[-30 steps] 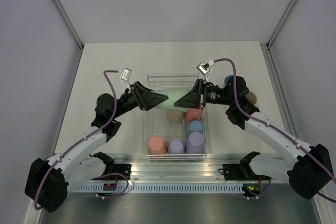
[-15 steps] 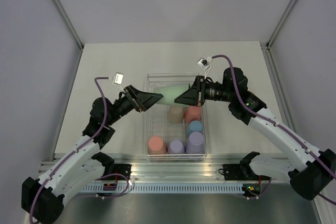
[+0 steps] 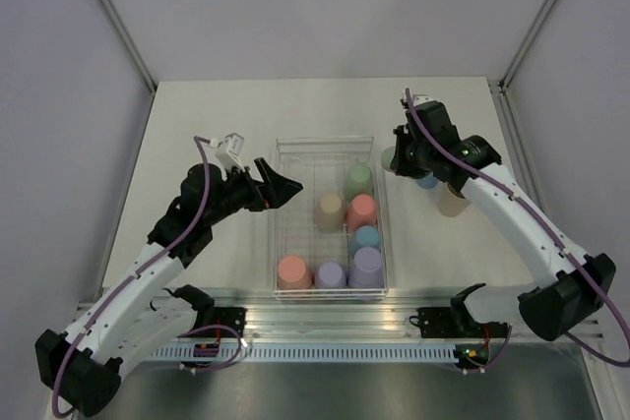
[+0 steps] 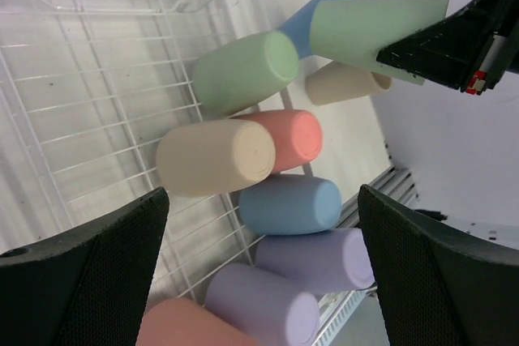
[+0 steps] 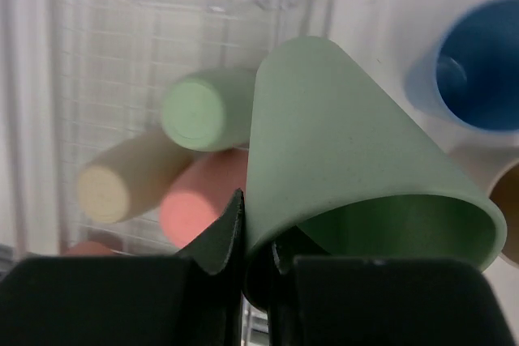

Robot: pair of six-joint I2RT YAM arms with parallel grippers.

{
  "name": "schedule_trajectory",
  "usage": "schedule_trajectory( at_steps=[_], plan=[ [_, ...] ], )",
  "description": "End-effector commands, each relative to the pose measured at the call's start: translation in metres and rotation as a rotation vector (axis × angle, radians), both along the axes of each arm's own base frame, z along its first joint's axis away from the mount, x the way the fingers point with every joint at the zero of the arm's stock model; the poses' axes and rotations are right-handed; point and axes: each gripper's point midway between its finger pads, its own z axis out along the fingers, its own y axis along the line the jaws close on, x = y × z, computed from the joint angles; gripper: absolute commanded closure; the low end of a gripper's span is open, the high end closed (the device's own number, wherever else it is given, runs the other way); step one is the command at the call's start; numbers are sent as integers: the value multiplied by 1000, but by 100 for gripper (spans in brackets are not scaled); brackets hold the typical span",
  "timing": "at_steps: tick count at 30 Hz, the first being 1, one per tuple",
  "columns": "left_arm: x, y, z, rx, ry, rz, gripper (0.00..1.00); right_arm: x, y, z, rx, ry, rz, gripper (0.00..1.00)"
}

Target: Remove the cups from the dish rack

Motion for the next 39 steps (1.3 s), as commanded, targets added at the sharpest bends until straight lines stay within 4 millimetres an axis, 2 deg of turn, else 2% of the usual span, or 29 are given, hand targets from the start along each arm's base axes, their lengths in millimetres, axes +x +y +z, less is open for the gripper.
schedule_trajectory(
  at_steps=[1,4,6,8,9,11,12,14,19,23,28,30,31,32,33,37,39],
  plan=[
    [0,3,-10,178,7,-41,0,-7,-36,-34,-221,114,-64,99],
    [1,-5,-19,283,21,-50,0,-7,-39,-52,-268,164,-66,99],
    [1,-13,-17,336,-5,-44,0,-6,-42,-62,-296,191,-66,99],
    [3,-21,-30,420,-3,-49,0,-8,-44,-71,-323,224,-61,99],
    [5,-25,-26,442,-20,-56,0,-7,-44,-80,-337,250,-60,99],
    [7,-33,-40,509,0,-71,0,-7,-43,-90,-351,277,-54,99],
    [10,-37,-36,520,-11,-71,0,-6,-44,-99,-367,298,-55,99],
    [14,-40,-46,587,-7,-77,0,-6,-48,-107,-395,319,-63,99],
    [25,-39,-56,690,-24,-66,0,-2,-54,-130,-448,375,-72,99],
    [29,-46,-64,738,-36,-102,0,3,-60,-144,-477,420,-85,97],
    [28,-57,-72,767,-46,-153,0,7,-59,-146,-474,422,-83,85],
    [26,-62,-72,760,-53,-178,0,7,-59,-145,-473,422,-86,77],
    [25,-64,-70,756,-58,-185,0,7,-60,-145,-475,424,-88,71],
    [22,-69,-68,743,-64,-206,0,7,-60,-141,-468,416,-91,62],
    [20,-71,-67,739,-70,-218,0,8,-59,-138,-460,408,-91,58],
    [13,-82,-59,726,-102,-260,0,12,-46,-107,-363,329,-72,35],
    [12,-85,-60,735,-110,-273,0,14,-37,-89,-302,290,-52,30]
  ],
)
